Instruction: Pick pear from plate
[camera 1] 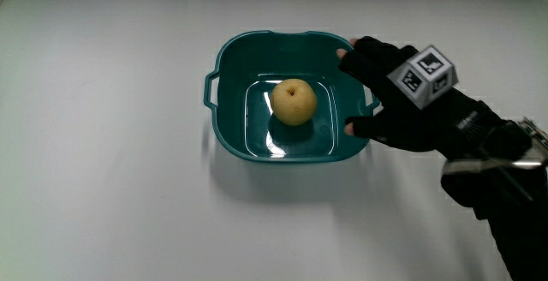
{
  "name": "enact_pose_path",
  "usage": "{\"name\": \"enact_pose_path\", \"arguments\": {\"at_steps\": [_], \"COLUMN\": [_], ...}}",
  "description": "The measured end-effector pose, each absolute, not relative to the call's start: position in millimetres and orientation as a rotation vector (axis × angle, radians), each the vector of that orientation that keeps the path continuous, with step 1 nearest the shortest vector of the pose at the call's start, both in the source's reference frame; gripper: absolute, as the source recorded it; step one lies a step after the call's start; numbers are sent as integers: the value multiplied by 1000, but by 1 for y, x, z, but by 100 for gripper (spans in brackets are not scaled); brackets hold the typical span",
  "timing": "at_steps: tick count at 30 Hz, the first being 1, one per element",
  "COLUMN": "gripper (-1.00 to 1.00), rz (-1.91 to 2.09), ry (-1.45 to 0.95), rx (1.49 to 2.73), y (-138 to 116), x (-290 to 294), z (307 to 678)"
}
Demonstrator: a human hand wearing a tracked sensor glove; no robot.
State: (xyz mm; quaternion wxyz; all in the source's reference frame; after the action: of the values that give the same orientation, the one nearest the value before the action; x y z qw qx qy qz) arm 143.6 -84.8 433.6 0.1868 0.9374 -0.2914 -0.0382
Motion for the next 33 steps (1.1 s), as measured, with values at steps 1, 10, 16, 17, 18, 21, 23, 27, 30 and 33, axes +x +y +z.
{"name": "enact_pose_path", "arguments": {"at_steps": [1,10,16,17,18,21,23,27,30,33], "gripper": [0,0,0,0,0,0,0,0,0,0], "rz": [-48,-83,-60,-68,-74,-79,-72,-86,-111,-135], "ry": [-845,-875,-886,-879,-878,-874,-870,-869,-869,-867], "rx": [2598,2497,2456,2458,2441,2424,2417,2413,2397,2384], "y": [-88,-96,-97,-97,-97,-96,-95,-93,-91,-90], "x": [139,95,80,79,78,76,76,72,69,66], "z": [440,447,456,457,460,468,471,478,484,490]}}
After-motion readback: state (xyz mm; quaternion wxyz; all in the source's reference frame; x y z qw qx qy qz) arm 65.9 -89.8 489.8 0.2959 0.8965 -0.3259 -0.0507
